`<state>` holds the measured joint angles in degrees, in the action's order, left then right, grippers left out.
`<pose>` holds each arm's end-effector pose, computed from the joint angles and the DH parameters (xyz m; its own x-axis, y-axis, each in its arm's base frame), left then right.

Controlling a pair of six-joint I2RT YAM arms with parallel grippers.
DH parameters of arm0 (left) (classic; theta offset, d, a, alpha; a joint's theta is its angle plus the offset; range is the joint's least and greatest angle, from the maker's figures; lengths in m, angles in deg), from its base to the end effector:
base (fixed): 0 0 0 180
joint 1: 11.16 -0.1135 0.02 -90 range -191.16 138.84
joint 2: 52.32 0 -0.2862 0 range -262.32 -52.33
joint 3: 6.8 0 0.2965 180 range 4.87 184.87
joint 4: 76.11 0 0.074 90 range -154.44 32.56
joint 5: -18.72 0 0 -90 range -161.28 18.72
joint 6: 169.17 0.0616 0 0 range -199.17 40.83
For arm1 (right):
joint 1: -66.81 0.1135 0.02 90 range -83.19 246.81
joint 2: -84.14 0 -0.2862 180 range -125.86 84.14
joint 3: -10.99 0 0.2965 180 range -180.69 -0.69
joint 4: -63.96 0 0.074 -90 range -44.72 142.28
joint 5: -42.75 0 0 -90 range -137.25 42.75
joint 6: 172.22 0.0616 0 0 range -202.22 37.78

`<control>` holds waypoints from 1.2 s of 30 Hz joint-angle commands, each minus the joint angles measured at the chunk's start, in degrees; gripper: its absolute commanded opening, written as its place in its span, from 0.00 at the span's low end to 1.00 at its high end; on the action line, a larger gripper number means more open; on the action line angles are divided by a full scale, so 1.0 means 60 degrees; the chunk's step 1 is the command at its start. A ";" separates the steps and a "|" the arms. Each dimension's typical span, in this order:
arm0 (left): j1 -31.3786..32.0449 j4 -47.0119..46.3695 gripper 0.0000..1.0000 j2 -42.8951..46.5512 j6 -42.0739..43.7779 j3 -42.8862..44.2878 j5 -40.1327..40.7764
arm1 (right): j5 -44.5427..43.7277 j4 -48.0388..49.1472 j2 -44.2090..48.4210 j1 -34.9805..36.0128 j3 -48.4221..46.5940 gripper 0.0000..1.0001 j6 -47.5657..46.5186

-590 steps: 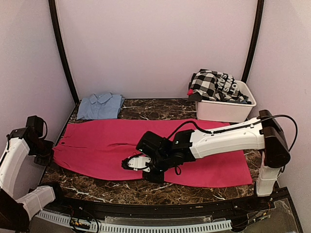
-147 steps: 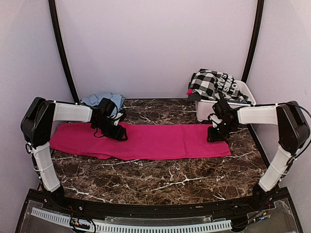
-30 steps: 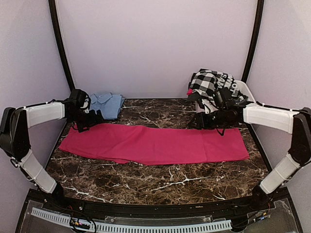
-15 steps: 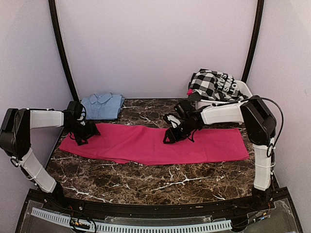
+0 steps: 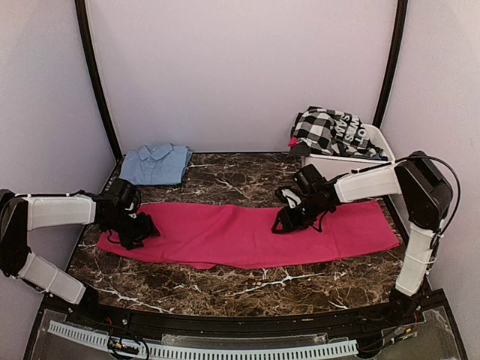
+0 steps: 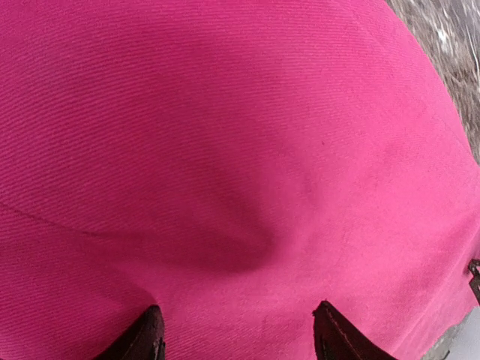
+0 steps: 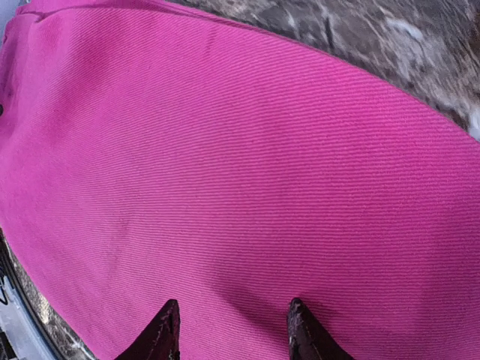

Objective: Fold and stack the mixed laundry pile
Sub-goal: Smooth out the rectangle-folded trousers at the center of the board.

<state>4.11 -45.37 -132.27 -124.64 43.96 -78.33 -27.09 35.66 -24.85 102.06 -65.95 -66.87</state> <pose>0.2841 -0.0854 0.1338 -0.8141 -0.5111 -0.2757 -0.3703 0.8225 -0.4317 0.3386 0.2653 0.1122 -0.8647 -0.3068 -0.3978 -0.4689 0.7771 0.4198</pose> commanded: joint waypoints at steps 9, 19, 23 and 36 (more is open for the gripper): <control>-0.1659 0.1040 0.74 0.1470 0.1514 0.1880 -0.0313 | 0.0495 -0.0861 0.0684 -0.0013 -0.1388 0.45 -0.0888; -0.3665 0.0613 0.72 -0.0458 0.0820 0.2854 -0.0391 | 0.0598 -0.1647 -0.2215 0.1022 -0.6304 0.49 -0.2490; -0.3819 0.0455 0.70 -0.1218 0.0549 0.3097 -0.0141 | 0.0658 -0.1854 -0.3296 0.1260 -0.7346 0.49 -0.2991; -0.3828 0.0681 0.59 -0.2719 0.0393 0.3863 0.0841 | 0.0980 -0.2199 -0.4798 0.1456 -0.8429 0.49 -0.3548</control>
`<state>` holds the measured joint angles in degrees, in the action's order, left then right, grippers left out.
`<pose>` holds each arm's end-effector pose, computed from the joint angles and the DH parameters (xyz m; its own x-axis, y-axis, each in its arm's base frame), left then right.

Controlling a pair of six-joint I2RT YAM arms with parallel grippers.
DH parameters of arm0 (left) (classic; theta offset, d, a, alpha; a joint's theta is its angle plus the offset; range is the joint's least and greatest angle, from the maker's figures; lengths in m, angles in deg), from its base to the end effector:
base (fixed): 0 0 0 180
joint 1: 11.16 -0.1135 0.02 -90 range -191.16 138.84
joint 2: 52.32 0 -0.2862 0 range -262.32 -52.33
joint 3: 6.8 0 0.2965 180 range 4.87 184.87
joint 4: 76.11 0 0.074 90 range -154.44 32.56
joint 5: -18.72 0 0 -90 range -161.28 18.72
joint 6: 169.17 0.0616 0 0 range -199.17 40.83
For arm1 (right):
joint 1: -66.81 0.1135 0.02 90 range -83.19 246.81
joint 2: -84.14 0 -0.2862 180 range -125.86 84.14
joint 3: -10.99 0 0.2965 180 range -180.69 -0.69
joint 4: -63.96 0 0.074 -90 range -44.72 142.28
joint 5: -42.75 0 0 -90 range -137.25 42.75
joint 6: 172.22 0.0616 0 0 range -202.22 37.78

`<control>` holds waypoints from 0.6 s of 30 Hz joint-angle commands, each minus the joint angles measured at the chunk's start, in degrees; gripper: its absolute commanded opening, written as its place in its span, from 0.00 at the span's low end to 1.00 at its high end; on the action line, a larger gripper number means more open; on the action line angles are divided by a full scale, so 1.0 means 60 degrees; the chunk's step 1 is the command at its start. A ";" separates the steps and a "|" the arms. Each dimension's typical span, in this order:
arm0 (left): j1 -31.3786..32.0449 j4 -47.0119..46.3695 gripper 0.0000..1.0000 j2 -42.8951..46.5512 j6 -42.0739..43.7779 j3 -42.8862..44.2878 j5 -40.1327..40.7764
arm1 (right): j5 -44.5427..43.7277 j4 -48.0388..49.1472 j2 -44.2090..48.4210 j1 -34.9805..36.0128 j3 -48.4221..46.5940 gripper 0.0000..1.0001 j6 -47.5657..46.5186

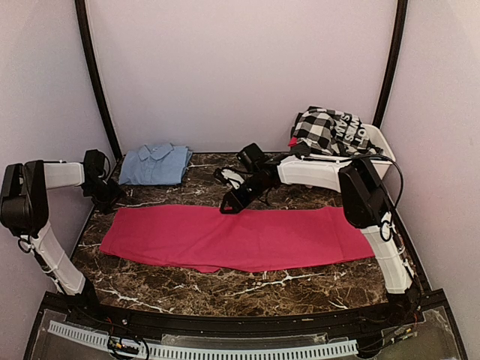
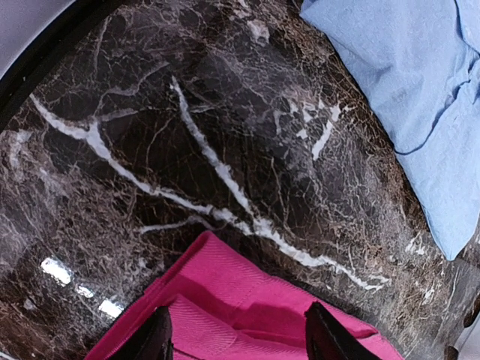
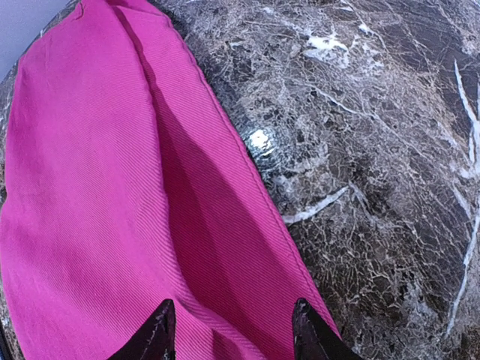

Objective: Fold and stack the mixed laundry pile
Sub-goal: Smooth out the rectangle-folded trousers at the center of the board.

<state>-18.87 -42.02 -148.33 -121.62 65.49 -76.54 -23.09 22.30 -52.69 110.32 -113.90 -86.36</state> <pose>0.3907 0.0472 0.1643 -0.5613 -0.7542 -0.3407 -0.6289 0.6563 -0.4168 0.4150 0.4287 0.1432 -0.5242 -0.5884 -0.6157 -0.8444 0.4532 0.2857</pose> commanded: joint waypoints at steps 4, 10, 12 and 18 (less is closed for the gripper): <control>0.0004 0.0111 0.59 -0.0281 -0.0185 0.0281 0.0701 | 0.0374 -0.0156 -0.0372 0.0102 -0.0599 0.48 -0.0385; -0.0001 0.0099 0.60 -0.0583 -0.0259 0.0298 0.0694 | 0.0628 -0.0361 -0.0562 0.0102 -0.0732 0.41 -0.0526; 0.0005 0.0142 0.60 -0.0587 -0.0262 0.0310 0.0756 | 0.0729 -0.0400 -0.0587 0.0106 -0.0725 0.39 -0.0579; -0.0019 0.0065 0.58 -0.0667 -0.0288 0.0337 0.0773 | 0.0879 -0.0414 -0.0578 0.0113 -0.0681 0.18 -0.0657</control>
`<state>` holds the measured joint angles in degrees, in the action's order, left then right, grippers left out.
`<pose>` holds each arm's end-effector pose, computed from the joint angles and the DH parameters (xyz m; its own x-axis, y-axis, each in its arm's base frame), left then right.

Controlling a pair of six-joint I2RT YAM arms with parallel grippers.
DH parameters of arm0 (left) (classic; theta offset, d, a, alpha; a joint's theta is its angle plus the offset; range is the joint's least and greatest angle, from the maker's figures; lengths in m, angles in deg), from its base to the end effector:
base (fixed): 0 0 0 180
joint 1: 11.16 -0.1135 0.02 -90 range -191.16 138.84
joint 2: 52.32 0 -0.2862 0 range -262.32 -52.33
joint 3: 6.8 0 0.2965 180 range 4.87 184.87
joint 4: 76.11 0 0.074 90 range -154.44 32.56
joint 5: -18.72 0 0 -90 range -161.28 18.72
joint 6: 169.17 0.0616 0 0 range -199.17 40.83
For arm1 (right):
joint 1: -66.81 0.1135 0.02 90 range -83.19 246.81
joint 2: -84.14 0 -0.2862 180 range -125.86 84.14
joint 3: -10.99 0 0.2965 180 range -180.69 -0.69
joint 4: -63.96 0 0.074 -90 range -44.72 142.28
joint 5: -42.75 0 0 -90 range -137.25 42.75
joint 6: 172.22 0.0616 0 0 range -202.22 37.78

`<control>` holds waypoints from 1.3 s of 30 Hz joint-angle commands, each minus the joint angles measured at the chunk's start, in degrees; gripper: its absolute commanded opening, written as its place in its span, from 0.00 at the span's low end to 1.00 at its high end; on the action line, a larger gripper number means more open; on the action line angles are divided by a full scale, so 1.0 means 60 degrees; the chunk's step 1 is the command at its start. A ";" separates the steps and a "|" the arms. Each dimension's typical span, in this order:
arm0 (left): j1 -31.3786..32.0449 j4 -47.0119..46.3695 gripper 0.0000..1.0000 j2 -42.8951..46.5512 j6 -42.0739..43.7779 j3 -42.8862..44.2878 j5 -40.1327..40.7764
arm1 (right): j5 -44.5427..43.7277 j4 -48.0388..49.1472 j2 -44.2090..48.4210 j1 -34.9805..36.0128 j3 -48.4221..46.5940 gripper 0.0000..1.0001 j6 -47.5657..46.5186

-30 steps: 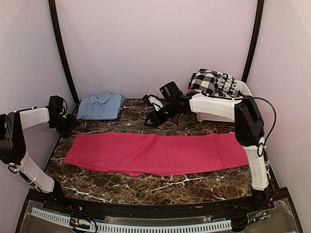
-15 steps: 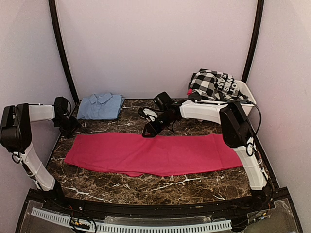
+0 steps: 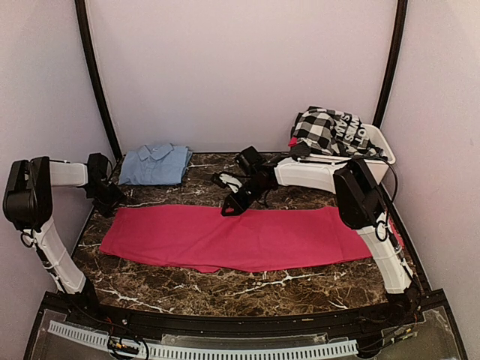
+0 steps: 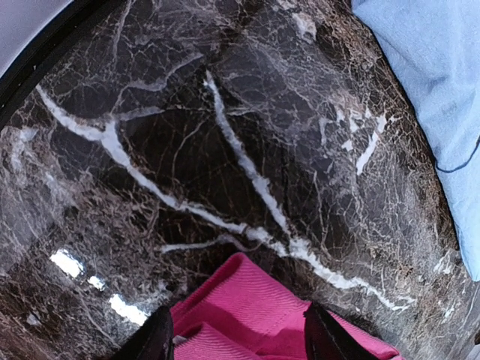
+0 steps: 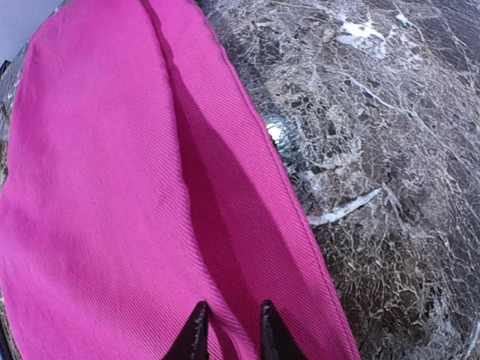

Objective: Fold and stack the mixed laundry pile
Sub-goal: Smooth out the rectangle-folded trousers at the center of the board.

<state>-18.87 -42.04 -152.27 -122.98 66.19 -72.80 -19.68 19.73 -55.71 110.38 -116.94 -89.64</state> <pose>0.3960 0.0520 0.1424 -0.5416 -0.7717 -0.3335 -0.6878 0.6349 -0.3520 0.4154 0.4345 0.1300 -0.4937 -0.6276 -0.6020 -0.8688 0.3868 0.3092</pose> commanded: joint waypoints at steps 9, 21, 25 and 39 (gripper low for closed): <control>-0.0024 -0.0039 0.47 -0.0034 0.0000 -0.0003 -0.0011 | 0.0217 -0.0040 -0.0130 0.0119 -0.0255 0.04 -0.0038; -0.0026 -0.0718 0.04 -0.0196 0.0005 -0.0475 -0.0583 | 0.0191 -0.0079 -0.0144 0.0121 -0.0261 0.00 0.0034; -0.0023 -0.0640 0.00 0.0079 0.0028 -0.0524 -0.0538 | 0.0223 -0.0084 -0.0146 0.0121 -0.0284 0.00 0.0111; -0.0034 0.0308 0.00 0.2231 0.0348 -0.0592 0.0081 | -0.0150 0.0410 0.0838 0.0078 0.0501 0.00 0.0350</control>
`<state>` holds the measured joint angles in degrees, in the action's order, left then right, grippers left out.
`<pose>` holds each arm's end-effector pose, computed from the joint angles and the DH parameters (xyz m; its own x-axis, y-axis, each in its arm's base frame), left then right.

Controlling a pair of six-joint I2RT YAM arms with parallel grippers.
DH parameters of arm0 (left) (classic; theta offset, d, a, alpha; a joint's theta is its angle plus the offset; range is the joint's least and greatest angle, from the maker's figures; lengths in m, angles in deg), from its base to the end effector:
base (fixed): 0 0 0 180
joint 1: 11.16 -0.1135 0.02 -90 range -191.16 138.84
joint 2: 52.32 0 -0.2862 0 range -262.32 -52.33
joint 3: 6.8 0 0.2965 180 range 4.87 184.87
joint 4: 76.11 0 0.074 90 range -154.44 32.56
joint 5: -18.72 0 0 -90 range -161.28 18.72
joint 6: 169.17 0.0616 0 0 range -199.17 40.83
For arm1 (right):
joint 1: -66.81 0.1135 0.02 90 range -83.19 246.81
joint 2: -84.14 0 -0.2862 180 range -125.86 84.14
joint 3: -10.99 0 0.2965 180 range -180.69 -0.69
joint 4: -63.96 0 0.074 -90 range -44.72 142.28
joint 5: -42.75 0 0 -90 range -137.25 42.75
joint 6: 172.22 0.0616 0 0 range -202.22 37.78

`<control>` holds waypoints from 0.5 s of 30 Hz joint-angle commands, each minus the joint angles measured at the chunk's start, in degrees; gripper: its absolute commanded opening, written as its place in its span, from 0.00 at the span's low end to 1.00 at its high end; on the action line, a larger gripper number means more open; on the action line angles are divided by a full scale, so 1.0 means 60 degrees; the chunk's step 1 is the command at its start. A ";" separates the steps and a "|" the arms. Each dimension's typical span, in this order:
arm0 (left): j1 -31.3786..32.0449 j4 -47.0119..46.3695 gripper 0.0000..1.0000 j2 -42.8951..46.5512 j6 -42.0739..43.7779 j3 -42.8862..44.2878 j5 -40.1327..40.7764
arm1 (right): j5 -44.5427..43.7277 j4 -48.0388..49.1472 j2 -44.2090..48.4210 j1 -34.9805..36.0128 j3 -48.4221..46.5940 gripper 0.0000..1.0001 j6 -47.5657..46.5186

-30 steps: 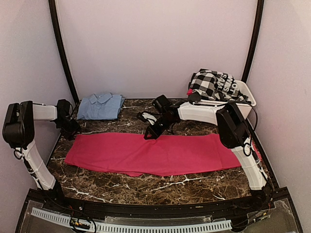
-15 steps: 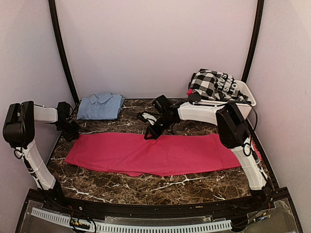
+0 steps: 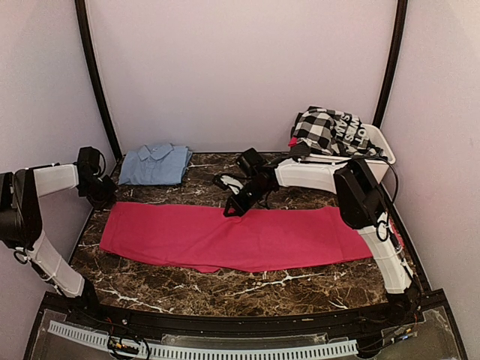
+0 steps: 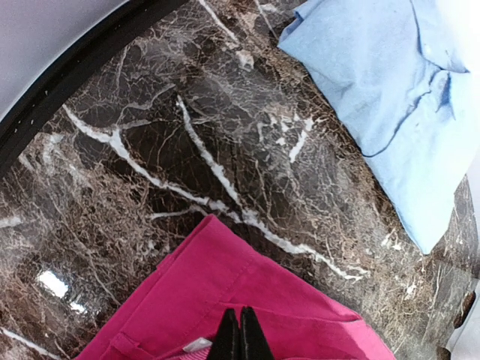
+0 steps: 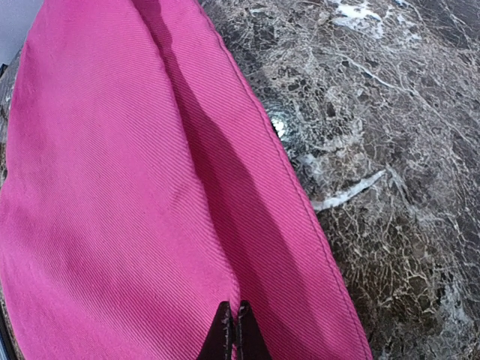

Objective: Fold and stack the mixed laundry pile
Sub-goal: Smooth out the rectangle-folded trousers at the center of the board.

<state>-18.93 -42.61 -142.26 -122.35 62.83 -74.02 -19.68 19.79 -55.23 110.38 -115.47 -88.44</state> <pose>0.3747 0.0482 0.1874 -0.5098 -0.7594 -0.4042 -0.6253 0.6498 -0.4322 0.4122 0.4315 0.1257 -0.5187 -0.6260 -0.5824 -0.8544 0.4034 0.3273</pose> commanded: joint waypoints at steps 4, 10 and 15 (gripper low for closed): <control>-0.0017 0.0412 0.00 0.0424 0.0338 0.0215 0.0353 | -0.0245 0.0628 0.0988 -0.0055 0.0484 0.00 0.0282; -0.0019 0.0174 0.00 -0.0099 0.0334 0.0529 0.0333 | -0.0263 0.0862 0.0943 -0.0209 0.0287 0.00 0.0414; -0.0022 -0.0198 0.00 -0.0292 0.0303 0.0550 0.0290 | -0.0314 0.0765 0.0448 -0.0216 -0.0241 0.00 0.0457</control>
<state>-18.89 -41.76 -143.76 -121.17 64.75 -72.95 -20.31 22.70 -51.60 109.60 -113.62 -86.36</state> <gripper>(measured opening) 0.007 0.007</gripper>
